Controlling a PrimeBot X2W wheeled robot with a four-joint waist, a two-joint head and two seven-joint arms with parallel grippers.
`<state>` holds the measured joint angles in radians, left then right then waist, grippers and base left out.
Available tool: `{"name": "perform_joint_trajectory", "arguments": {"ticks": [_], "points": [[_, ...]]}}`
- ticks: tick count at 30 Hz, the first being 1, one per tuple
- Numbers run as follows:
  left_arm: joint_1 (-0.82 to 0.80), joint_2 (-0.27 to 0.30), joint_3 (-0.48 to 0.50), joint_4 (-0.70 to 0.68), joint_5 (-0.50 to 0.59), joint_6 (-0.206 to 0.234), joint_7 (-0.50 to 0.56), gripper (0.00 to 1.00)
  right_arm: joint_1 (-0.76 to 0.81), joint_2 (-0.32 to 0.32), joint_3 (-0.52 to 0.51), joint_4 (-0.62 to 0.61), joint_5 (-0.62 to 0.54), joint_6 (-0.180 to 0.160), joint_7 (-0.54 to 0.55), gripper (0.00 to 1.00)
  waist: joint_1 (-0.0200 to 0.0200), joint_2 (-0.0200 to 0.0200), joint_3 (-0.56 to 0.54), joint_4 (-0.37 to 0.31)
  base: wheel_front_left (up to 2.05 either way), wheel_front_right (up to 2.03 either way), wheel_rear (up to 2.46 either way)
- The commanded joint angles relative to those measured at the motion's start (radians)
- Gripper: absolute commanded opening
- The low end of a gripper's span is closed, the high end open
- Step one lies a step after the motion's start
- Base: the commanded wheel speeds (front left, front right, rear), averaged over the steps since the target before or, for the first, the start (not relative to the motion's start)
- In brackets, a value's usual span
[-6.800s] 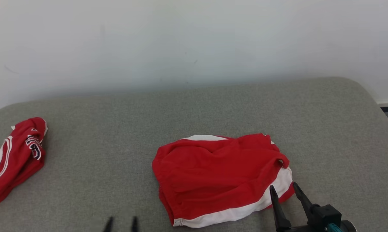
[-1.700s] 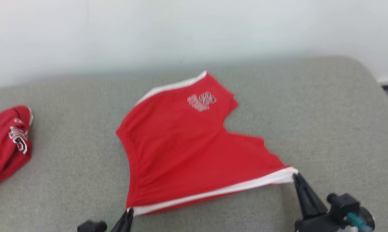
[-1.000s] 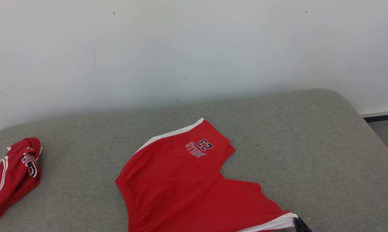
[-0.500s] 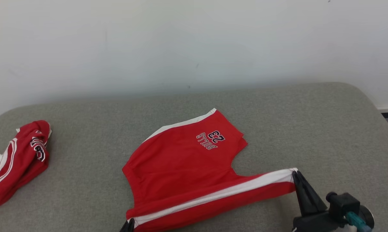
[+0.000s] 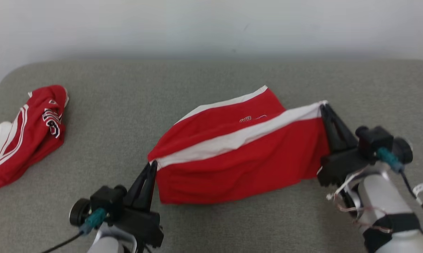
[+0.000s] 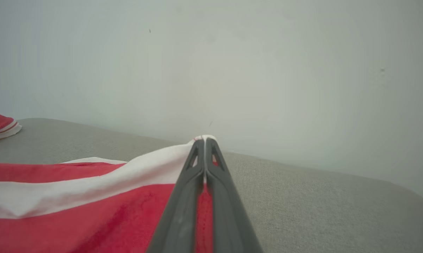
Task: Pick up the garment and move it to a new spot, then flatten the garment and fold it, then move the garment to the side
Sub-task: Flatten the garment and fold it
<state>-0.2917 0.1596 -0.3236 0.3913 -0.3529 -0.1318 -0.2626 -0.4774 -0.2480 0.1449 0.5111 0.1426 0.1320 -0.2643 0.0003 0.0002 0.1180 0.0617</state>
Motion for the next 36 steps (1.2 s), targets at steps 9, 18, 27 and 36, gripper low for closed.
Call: {"name": "perform_joint_trajectory", "arguments": {"ticks": [9, 18, 27, 36], "points": [[-0.186, -0.055, -0.025, 0.026, 0.012, 0.002, -0.003, 0.00, -0.279, -0.076, 0.037, 0.196, -0.017, -0.003, 0.000, 0.00, -0.0003, -0.0002, 0.208, 0.142, 0.00, 0.00, 0.00], [-0.290, -0.090, -0.012, 0.067, 0.038, 0.002, -0.003, 0.00, -0.417, -0.116, 0.094, 0.284, -0.025, -0.003, 0.000, 0.00, -0.0003, -0.0002, 0.279, 0.180, 0.00, 0.00, 0.00], [-0.337, -0.106, -0.002, 0.111, 0.052, 0.002, -0.003, 0.76, -0.472, -0.101, 0.066, 0.357, -0.061, -0.003, 0.000, 0.70, -0.0003, -0.0002, 0.303, 0.182, 0.00, 0.00, 0.00], [-0.288, -0.109, 0.038, 0.123, 0.072, 0.002, -0.003, 1.00, -0.424, -0.064, -0.007, 0.334, -0.053, -0.003, 0.000, 1.00, -0.0003, -0.0002, 0.277, 0.161, 0.00, 0.00, 0.00]]}}
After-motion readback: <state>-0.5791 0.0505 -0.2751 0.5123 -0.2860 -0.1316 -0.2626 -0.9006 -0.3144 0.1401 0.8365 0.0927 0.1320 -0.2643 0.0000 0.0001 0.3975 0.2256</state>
